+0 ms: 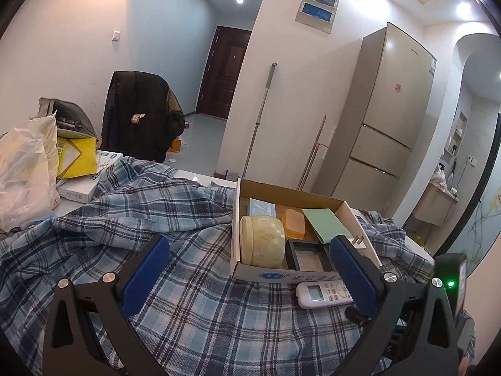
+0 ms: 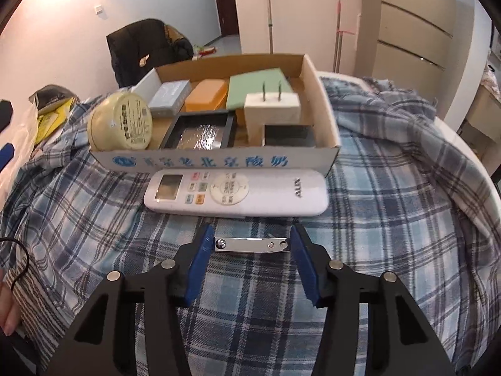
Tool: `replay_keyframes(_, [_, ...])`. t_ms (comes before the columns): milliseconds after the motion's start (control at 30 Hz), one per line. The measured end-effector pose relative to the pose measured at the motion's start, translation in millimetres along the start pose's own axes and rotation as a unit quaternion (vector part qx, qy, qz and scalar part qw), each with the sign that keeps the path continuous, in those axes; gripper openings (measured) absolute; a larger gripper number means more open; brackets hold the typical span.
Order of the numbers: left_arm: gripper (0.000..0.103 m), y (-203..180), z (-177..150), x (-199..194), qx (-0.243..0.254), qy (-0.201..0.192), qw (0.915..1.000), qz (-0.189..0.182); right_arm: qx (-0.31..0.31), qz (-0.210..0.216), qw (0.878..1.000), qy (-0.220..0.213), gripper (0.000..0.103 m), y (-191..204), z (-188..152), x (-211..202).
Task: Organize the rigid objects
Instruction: 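Grasp the small metal clip on the shirt with the right gripper, then grasp the white AUX remote with the left gripper while the right gripper holds the clip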
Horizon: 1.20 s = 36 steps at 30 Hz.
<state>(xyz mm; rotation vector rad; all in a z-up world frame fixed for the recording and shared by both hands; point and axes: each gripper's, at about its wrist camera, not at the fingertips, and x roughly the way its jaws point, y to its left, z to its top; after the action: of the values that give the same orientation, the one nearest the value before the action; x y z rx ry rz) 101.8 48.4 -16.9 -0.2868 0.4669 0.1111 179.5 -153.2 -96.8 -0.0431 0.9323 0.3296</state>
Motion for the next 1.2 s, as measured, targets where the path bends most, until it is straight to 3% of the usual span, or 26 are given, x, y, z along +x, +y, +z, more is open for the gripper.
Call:
replay_keyframes(167, [0.103,-6,-2,2,0.016,0.005,0.9999,0.003,0.004,-0.014,1.0,-0.025,0.05,-8,3,-18])
replay_keyframes(267, [0.103,-12,-6,13,0.04,0.035,0.9986,0.002,0.022,-0.034,0.999,-0.035,0.05,-23,7,-23])
replay_keyframes(367, [0.103,-19,-12,23,0.06,0.052,0.9965,0.026,0.046,-0.059,0.996,-0.038,0.05,-41,10,-27])
replay_keyframes(633, [0.103,-12,-19,42,0.056,0.099,0.9925,0.047,0.057,-0.13,0.99,-0.002,0.05,-71,27,-1])
replay_keyframes(800, [0.103,-4,-19,47,0.037,0.115,0.9916,0.048,0.064,-0.105,0.992,0.024,0.05,-72,22,13])
replay_keyframes(1100, [0.103,-6,-19,48,0.044,0.122,0.9904,0.048,0.032,-0.066,0.997,0.028,0.05,-44,9,4])
replay_keyframes(1200, [0.103,-6,-19,48,0.044,0.123,0.9904,0.046,0.02,-0.023,0.999,0.041,0.05,-29,-1,1])
